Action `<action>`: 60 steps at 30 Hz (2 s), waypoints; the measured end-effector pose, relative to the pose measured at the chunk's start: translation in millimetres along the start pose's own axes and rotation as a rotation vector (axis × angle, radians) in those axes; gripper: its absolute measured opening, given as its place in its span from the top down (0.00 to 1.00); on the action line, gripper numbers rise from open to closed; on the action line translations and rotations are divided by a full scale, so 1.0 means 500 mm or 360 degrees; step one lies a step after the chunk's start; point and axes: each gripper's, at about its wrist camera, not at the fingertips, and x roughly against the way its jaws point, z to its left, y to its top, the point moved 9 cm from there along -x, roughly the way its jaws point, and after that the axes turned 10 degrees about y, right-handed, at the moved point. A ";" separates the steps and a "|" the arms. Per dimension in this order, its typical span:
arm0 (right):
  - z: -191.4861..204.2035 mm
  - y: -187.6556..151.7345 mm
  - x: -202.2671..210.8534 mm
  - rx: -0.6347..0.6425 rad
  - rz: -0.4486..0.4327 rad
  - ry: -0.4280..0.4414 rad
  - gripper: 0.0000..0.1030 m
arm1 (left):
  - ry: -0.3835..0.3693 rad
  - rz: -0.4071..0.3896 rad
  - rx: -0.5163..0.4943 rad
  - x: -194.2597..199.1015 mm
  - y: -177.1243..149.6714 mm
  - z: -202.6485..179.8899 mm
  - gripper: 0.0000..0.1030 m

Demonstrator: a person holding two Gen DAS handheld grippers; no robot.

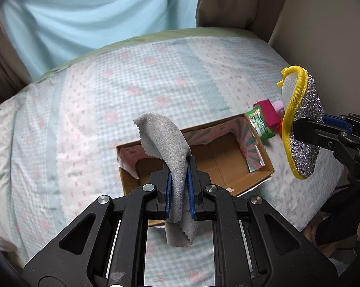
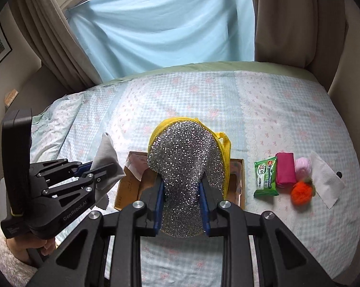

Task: Organize soft objects
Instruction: 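Carry the grey cloth and glitter sponge into the box and release both, then withdraw both tools from the box and move toward the remaining items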

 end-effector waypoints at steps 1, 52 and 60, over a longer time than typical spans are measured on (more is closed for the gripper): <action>0.013 -0.002 -0.018 -0.0026 0.0011 -0.0011 0.77 | -0.0005 0.0027 -0.0003 -0.016 -0.004 0.007 0.91; -0.028 -0.064 -0.203 -0.0576 0.0360 -0.0023 0.00 | -0.0099 0.0281 -0.0164 -0.078 -0.098 -0.015 0.00; 0.002 -0.053 -0.026 -0.0465 0.0140 -0.0071 0.00 | -0.0069 0.0083 -0.0041 0.072 -0.082 -0.017 0.00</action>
